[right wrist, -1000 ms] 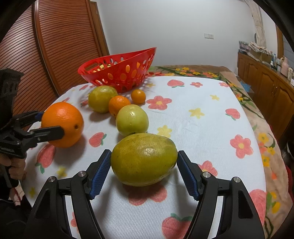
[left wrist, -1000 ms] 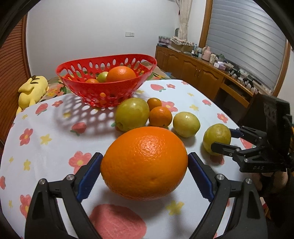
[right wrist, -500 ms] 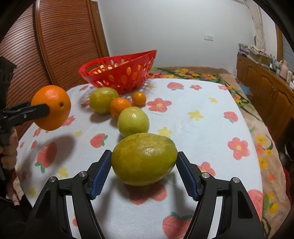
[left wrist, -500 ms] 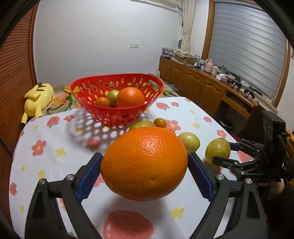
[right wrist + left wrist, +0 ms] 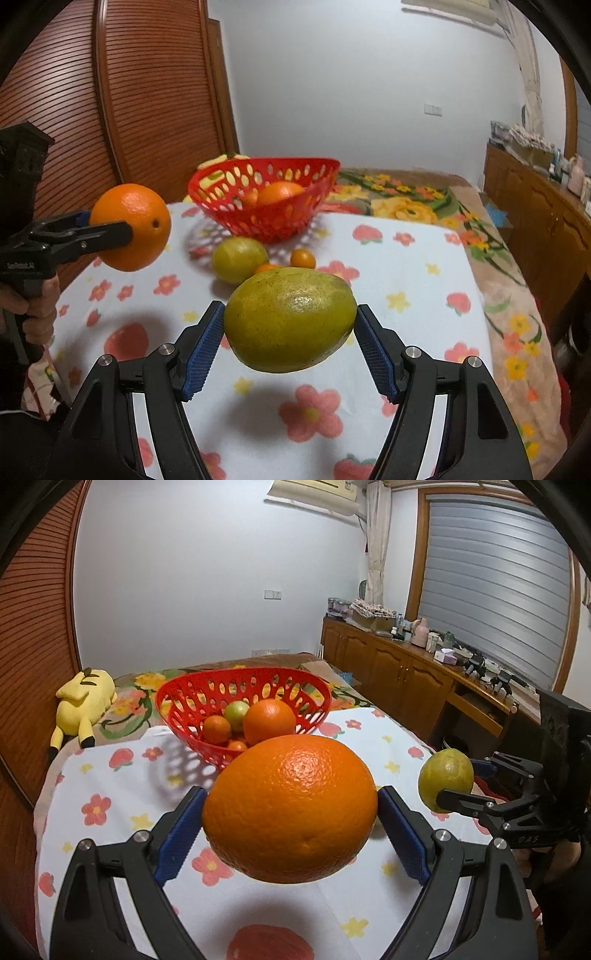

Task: Organize fruits
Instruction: 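Lift and carry the large orange and green fruit over the red basket with both grippers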

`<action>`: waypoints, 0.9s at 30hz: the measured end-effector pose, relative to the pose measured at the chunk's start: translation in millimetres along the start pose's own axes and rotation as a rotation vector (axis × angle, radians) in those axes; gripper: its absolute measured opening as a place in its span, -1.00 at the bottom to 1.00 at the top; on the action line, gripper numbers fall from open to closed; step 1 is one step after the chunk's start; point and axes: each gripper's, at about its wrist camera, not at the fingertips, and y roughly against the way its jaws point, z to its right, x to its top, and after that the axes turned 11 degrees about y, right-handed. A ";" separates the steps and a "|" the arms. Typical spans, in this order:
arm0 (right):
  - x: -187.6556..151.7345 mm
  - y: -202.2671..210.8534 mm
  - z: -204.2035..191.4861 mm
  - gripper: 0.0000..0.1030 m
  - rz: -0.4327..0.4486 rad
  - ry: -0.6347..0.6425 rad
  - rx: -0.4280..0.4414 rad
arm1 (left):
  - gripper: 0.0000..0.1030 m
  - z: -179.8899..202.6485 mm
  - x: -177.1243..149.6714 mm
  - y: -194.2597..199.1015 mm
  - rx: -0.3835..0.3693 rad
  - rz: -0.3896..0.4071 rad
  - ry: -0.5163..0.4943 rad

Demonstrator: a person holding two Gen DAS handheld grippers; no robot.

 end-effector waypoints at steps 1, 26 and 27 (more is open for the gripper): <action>3.0 1.1 -0.7 0.41 0.003 0.005 -0.001 | 0.78 -0.5 1.6 1.0 0.000 0.004 -0.001; 86.6 -39.1 7.3 0.41 0.040 0.103 0.012 | 0.78 -23.0 60.6 -52.3 0.033 0.004 -0.024; 91.4 -44.2 9.3 0.41 0.038 0.107 0.014 | 0.78 -24.5 63.2 -58.2 0.038 -0.002 -0.026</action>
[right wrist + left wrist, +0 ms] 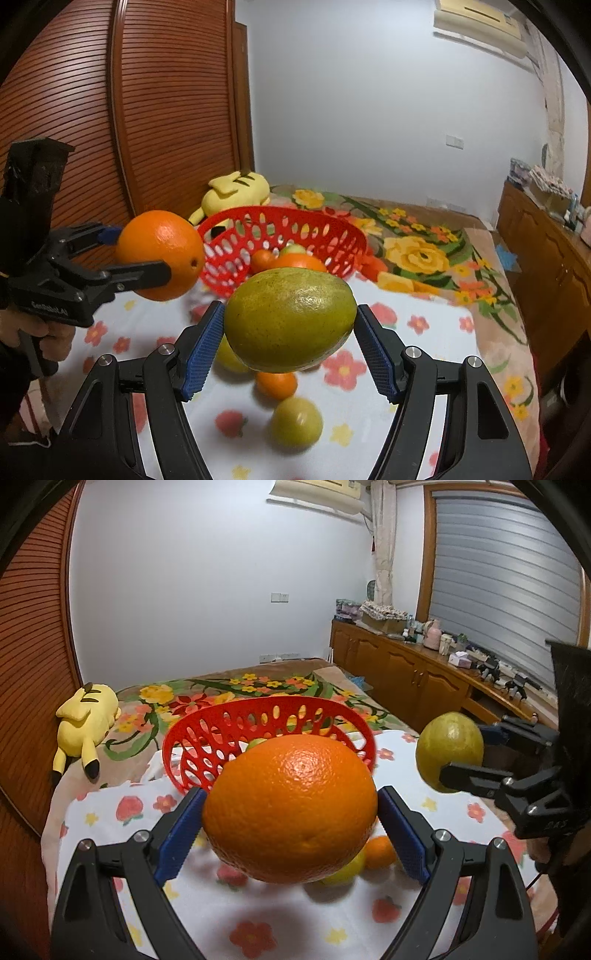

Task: Organize fruits
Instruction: 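Lift and carry the large orange and green fruit over the red basket with both grippers, then open the left gripper releasing the orange into the basket while the right releases the green fruit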

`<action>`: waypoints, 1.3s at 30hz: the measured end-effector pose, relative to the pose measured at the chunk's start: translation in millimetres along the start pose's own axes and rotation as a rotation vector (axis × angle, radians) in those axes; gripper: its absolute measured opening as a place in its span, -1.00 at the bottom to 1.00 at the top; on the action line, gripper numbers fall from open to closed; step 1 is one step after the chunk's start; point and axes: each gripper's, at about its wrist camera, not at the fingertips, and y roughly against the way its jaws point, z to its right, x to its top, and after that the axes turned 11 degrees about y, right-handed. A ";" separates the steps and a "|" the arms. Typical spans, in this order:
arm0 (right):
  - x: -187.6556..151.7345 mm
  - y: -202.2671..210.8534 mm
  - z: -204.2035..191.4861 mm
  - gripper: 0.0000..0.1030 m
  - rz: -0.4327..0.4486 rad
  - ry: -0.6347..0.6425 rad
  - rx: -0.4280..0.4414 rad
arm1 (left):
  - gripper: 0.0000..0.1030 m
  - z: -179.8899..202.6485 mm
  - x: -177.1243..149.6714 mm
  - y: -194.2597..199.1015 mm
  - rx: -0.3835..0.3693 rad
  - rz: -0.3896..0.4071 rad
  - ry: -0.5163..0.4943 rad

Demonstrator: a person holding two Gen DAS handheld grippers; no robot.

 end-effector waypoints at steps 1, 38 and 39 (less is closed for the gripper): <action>3.6 -5.0 2.5 0.41 -0.001 0.005 0.002 | 0.78 -2.3 3.4 -7.9 0.005 -0.009 0.001; 24.7 -106.7 28.2 0.41 -0.095 0.049 0.074 | 0.78 -38.0 29.6 -45.4 0.039 0.002 0.034; 24.9 -107.0 28.6 0.41 -0.097 0.050 0.075 | 0.78 -40.1 30.1 -44.6 0.038 0.001 0.036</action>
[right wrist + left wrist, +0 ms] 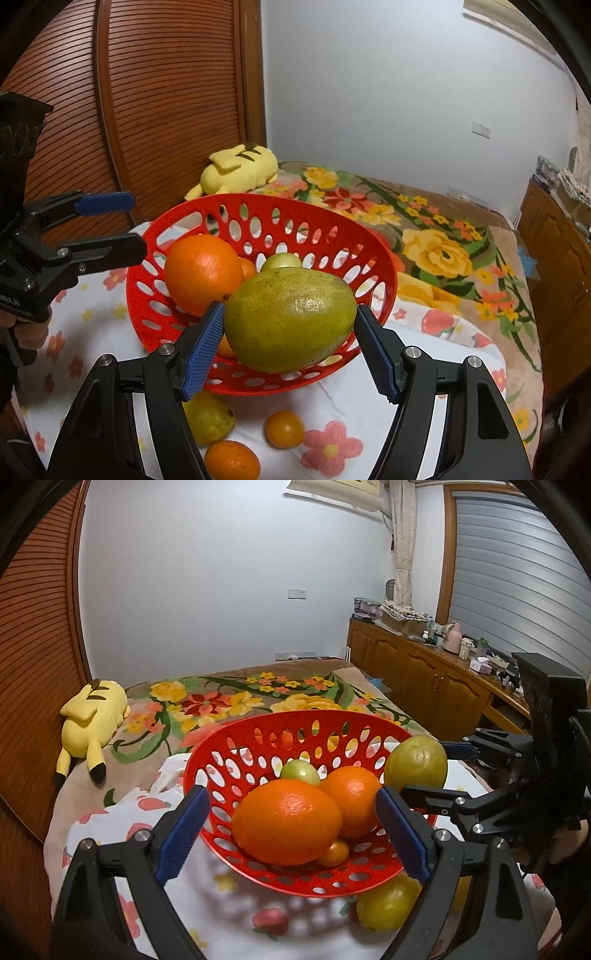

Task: Organize fruits
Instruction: 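Open the left gripper releasing the orange into the basket while the right releases the green fruit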

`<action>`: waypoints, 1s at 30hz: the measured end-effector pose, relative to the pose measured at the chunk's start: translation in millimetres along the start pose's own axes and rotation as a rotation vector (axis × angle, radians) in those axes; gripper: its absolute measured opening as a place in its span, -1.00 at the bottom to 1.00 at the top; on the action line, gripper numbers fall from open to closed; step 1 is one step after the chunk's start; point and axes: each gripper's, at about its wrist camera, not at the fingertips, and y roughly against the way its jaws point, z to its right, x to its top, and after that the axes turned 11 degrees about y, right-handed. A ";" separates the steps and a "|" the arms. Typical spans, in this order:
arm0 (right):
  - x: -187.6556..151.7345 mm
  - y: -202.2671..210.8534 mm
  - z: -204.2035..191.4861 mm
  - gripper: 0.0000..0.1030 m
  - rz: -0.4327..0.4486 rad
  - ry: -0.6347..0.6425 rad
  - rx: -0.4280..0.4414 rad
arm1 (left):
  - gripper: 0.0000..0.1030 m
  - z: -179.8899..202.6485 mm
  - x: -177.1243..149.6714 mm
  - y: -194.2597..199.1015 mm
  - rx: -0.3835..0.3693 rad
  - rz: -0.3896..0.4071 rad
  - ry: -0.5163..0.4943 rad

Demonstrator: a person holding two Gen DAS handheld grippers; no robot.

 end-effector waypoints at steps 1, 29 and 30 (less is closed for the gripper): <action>0.6 -0.6 0.0 0.41 -0.002 -0.001 0.004 | 0.78 -1.8 -1.3 0.0 0.000 -0.002 0.002; 2.9 -10.7 -34.5 0.42 -0.050 -0.011 0.089 | 0.78 -20.3 -20.2 26.8 0.015 -0.001 0.023; 3.3 -8.9 -34.6 0.42 -0.040 -0.015 0.092 | 0.78 -20.5 -21.3 28.1 0.014 -0.001 0.025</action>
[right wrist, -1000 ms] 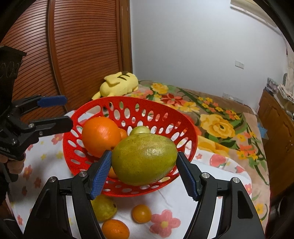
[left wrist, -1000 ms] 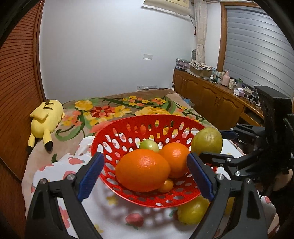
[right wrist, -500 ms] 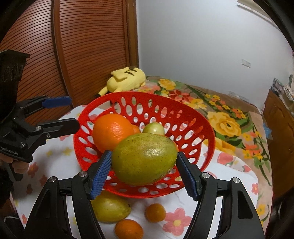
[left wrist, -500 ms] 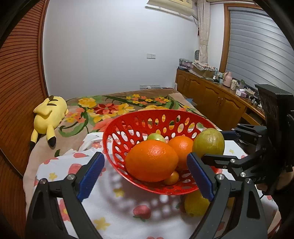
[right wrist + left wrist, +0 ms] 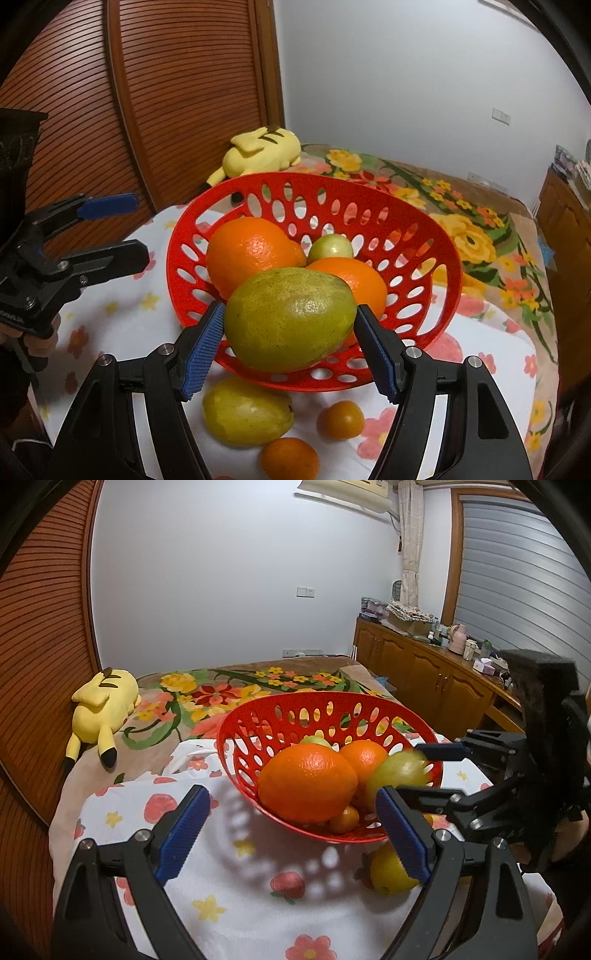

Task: Organize fruits
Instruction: 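Open the left gripper releasing the orange into the basket while the right releases the green fruit, then withdraw both open grippers from the basket toward the remaining fruit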

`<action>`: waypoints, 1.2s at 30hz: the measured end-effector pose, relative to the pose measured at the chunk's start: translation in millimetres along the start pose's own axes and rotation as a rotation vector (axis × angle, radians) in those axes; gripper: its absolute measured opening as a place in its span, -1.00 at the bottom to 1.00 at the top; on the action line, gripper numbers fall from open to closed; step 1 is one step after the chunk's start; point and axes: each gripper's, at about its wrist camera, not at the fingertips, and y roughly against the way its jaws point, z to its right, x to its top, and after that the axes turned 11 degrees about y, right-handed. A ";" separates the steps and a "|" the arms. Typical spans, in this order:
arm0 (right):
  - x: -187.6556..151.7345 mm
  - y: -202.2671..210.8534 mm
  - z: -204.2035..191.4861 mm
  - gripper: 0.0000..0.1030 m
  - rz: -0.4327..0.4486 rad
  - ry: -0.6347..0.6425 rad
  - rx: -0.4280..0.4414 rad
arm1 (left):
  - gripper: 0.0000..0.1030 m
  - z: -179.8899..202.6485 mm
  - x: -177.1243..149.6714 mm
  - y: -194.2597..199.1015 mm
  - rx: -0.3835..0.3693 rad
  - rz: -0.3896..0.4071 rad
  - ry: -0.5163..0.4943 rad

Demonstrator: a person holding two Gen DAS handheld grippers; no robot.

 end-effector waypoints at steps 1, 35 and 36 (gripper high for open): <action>0.9 1.8 -0.3 0.42 0.014 -0.002 0.005 | 0.78 -0.2 -1.0 1.0 -0.001 0.000 0.002; -88.6 97.8 -25.8 0.44 0.001 -0.101 -0.136 | 0.78 53.0 -51.3 23.7 -0.096 -0.071 -0.075; -91.5 96.5 -27.1 0.40 -0.004 -0.103 -0.133 | 0.78 53.2 -53.6 23.5 -0.096 -0.076 -0.072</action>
